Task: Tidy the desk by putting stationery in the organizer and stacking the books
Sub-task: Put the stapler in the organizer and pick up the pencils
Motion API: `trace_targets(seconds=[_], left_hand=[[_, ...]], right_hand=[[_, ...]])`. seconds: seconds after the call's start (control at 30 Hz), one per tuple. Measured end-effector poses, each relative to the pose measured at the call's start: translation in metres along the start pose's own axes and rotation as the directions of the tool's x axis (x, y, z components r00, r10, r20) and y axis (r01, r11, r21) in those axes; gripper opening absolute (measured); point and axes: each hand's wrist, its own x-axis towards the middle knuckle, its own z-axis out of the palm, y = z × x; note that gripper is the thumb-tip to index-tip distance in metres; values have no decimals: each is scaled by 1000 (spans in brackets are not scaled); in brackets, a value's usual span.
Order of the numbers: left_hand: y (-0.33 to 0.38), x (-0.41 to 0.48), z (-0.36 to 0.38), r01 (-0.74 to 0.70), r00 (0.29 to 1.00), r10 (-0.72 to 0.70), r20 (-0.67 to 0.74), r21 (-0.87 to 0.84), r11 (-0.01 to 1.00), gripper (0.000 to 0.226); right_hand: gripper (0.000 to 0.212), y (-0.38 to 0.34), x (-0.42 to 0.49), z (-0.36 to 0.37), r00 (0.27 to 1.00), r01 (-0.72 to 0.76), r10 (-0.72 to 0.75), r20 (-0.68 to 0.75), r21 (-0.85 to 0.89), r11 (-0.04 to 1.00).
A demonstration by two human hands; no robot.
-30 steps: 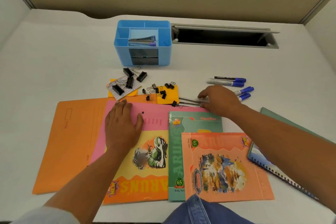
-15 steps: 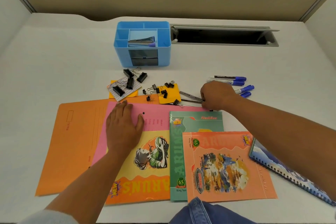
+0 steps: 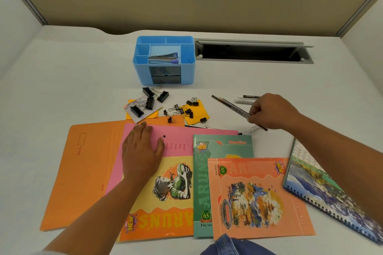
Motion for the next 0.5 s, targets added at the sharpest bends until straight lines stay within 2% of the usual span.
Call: trace_targets(seconds=[0.03,0.1,0.17,0.23,0.3,0.37,0.43,0.5], left_hand=[[0,1,-2,-6,1000,5,8,14,1000,63],[3,4,-10,-45,999,45,20,41,998,61],[14,5,-23,-112,994,112,8,3,994,52],[37,4,-42,-134,991,135,-3,-169,976,40],[66,6,-64,-9,998,33,48,-428,904,30],[90,12,-81,185,980,-85,181,-652,735,25],[106,18,-92,289,950,-78,302,-760,582,21],[118,19,-101,324,936,-37,351,-812,486,23]], right_hand=[[13,-1,-6,0,1000,-19,14,28,182,983],[11,-7,-22,3,995,-89,48,93,511,855],[10,-15,-38,10,984,-171,85,159,671,722],[13,-23,-51,17,979,-188,64,194,732,655],[12,-32,-61,24,978,-180,28,207,768,614],[15,-41,-70,31,977,-173,1,212,793,584],[22,-50,-76,36,976,-157,-32,213,805,572],[26,-58,-81,39,977,-110,-86,197,799,591]])
